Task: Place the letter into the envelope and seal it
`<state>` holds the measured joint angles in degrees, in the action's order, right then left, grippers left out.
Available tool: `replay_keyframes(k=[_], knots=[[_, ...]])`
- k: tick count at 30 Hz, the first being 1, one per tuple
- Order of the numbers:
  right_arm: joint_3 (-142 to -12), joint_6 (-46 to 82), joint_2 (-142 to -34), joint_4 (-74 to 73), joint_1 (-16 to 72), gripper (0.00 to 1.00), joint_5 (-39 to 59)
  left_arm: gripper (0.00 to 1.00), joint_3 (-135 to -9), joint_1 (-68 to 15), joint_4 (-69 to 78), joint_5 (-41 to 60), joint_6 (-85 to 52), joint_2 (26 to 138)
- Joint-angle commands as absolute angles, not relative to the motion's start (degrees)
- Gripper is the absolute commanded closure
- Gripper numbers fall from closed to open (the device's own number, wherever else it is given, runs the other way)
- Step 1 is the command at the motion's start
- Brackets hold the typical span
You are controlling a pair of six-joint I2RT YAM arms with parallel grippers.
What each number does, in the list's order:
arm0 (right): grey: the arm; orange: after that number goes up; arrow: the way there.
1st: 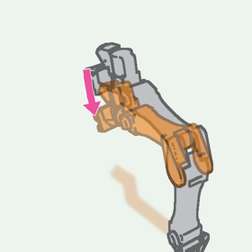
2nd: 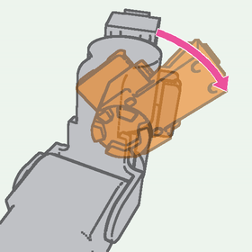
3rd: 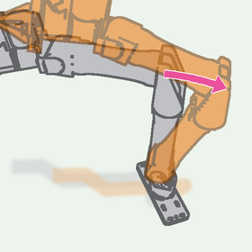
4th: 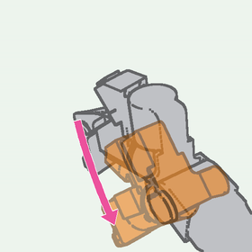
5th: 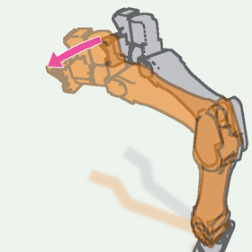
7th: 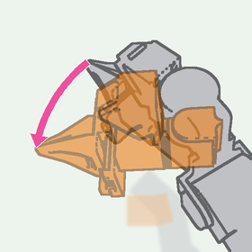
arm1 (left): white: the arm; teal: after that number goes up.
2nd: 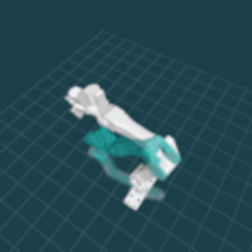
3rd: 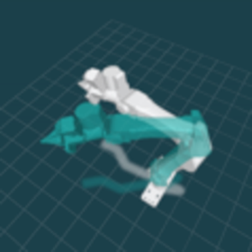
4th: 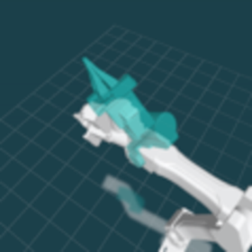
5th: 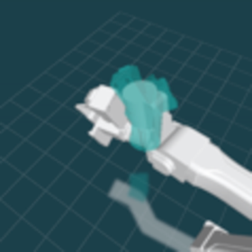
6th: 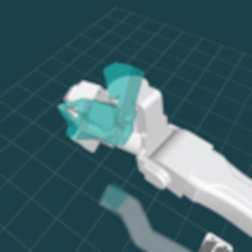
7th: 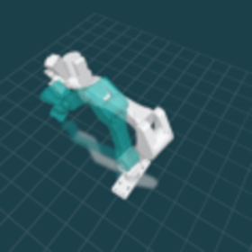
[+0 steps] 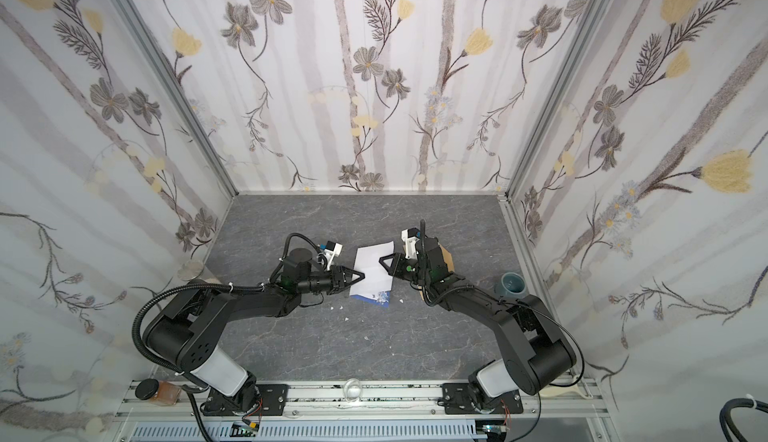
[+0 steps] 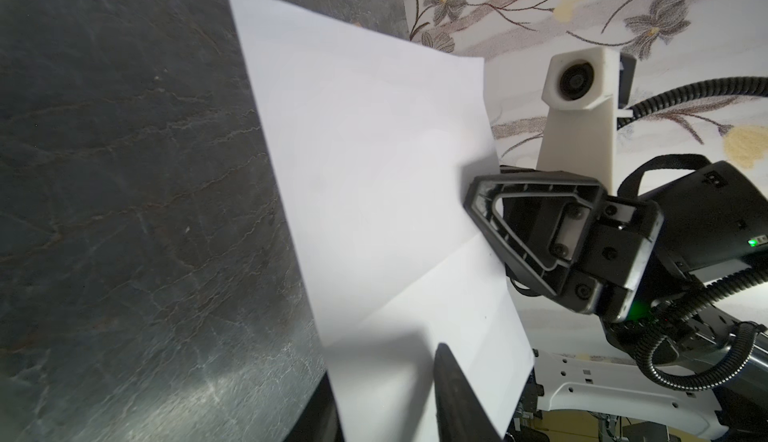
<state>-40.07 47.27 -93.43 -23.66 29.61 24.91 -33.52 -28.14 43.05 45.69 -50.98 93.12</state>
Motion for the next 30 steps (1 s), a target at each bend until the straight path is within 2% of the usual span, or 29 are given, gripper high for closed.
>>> replay_keyframes(k=[1, 8, 12, 14, 17, 20, 30], knots=[[-40.0, 46.8, -93.4, -24.9, 29.7, 0.79, 24.2, 0.69, -33.4, -28.0, 45.7, 46.5, -51.0, 92.6], [-40.1, 47.0, -93.8, -25.1, 29.7, 0.78, 24.4, 0.80, -33.4, -28.0, 45.7, 46.8, -51.0, 92.7], [-40.0, 47.2, -94.1, -25.6, 29.7, 0.84, 24.6, 0.81, -33.5, -27.9, 45.7, 47.0, -51.1, 92.6], [-40.0, 47.4, -94.2, -26.0, 29.8, 0.89, 24.6, 0.78, -33.7, -27.9, 45.7, 47.4, -51.2, 92.5], [-39.8, 47.8, -94.4, -26.9, 29.9, 0.97, 24.7, 0.69, -33.9, -27.9, 45.7, 48.2, -51.2, 92.5], [-39.8, 48.2, -94.6, -27.4, 30.0, 0.99, 24.8, 0.65, -33.8, -27.9, 45.8, 48.8, -51.2, 92.2], [-40.1, 48.7, -94.1, -28.0, 30.3, 0.99, 24.1, 0.63, -33.9, -28.1, 46.1, 50.3, -51.9, 93.0]])
